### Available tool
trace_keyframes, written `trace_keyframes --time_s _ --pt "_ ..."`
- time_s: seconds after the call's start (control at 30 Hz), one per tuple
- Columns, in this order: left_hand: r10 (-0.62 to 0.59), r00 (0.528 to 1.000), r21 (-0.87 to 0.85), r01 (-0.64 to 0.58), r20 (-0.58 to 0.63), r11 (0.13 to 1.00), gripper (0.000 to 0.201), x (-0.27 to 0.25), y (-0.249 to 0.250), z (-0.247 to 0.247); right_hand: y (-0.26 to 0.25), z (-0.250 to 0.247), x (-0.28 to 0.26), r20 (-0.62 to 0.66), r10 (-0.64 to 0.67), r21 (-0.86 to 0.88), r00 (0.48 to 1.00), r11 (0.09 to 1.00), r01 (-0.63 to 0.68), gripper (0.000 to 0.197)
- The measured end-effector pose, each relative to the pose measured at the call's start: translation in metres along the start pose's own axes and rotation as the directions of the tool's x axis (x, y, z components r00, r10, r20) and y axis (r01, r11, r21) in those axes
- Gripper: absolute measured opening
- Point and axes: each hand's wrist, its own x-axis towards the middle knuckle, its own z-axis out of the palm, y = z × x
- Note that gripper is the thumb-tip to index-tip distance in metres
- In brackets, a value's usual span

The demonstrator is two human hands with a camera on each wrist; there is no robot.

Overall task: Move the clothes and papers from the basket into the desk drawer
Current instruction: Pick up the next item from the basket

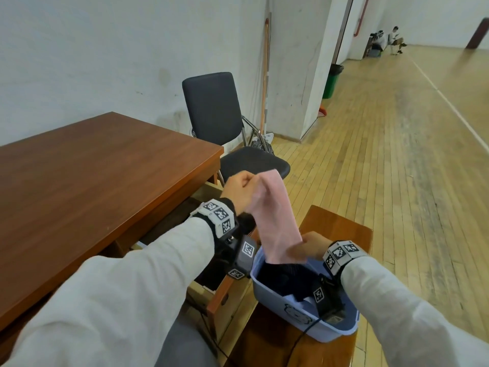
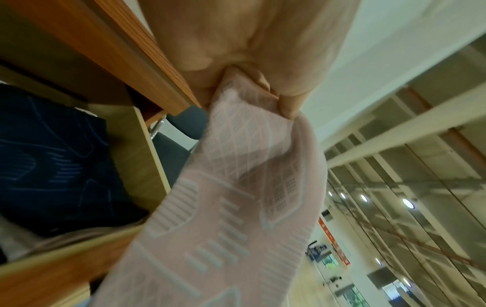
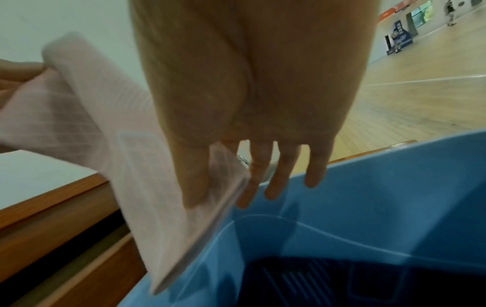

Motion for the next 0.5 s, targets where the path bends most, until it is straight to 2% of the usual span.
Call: trace_keyframes --time_s 0.1,0.2,0.3,0.5 --pt "-0.057 0.994 -0.012 0.056 -0.094 0.998 0.026 0.010 -0.009 -0.025 -0.003 0.000 0.007 -0.066 0.028 0.176 0.997 0.984 -0.016 0.042" --pt "-0.113 0.982 0.051 0.123 -0.153 0.991 0.029 0.017 -0.032 -0.046 -0.010 -0.008 0.011 -0.056 0.035 0.364 0.998 0.931 -0.012 0.046" --pt "-0.166 0.963 0.141 0.198 -0.210 0.970 0.029 0.020 -0.053 -0.059 -0.022 -0.011 0.007 -0.067 -0.019 0.428 0.998 0.903 0.046 0.042" --pt "-0.264 0.921 0.253 0.338 -0.286 0.906 0.030 0.024 -0.073 -0.067 -0.060 -0.001 0.018 -0.226 -0.045 0.457 0.973 0.877 0.147 0.029"
